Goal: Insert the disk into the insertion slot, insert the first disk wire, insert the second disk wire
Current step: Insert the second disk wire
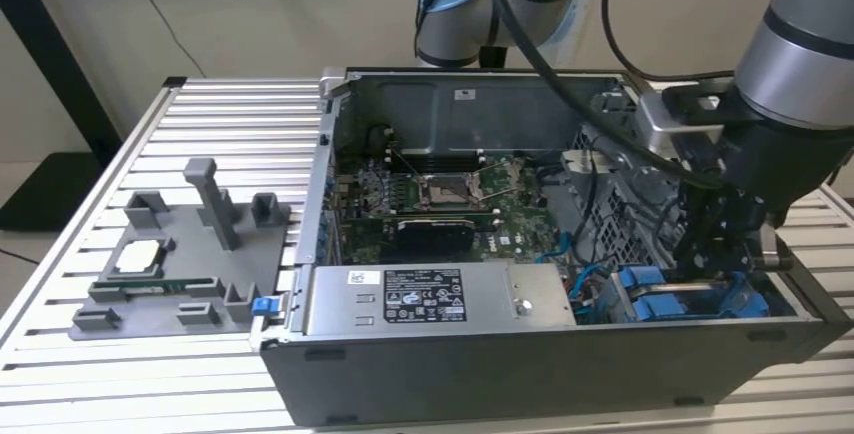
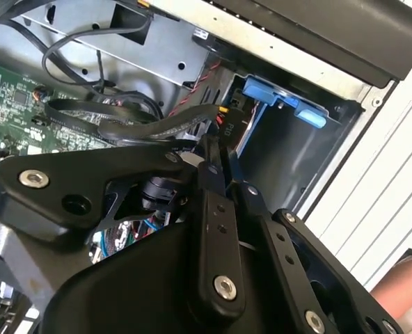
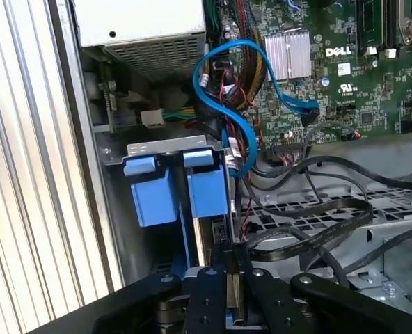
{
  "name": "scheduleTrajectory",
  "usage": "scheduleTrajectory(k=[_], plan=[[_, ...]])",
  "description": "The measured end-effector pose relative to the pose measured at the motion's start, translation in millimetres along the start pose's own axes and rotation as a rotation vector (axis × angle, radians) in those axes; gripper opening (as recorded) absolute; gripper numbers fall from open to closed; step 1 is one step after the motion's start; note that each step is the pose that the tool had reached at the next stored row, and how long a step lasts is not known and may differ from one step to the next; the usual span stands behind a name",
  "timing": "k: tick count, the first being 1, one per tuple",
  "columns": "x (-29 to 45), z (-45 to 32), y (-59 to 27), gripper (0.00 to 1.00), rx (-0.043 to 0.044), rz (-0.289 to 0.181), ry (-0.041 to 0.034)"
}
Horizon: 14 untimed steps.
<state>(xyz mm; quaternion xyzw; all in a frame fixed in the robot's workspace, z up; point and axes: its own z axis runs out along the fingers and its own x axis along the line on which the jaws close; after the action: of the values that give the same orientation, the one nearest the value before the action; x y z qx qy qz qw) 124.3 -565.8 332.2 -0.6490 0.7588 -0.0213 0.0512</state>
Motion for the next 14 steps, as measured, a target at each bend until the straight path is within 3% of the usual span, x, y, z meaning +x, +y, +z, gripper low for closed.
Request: scheduleTrajectory(k=[3,14], plan=[[0.0,-5.1,-0.5,1.00,-0.0001,0.000,0.0019],[-2.4,-52.6,-5.1,1.00,-0.0037,0.000,0.0033]])
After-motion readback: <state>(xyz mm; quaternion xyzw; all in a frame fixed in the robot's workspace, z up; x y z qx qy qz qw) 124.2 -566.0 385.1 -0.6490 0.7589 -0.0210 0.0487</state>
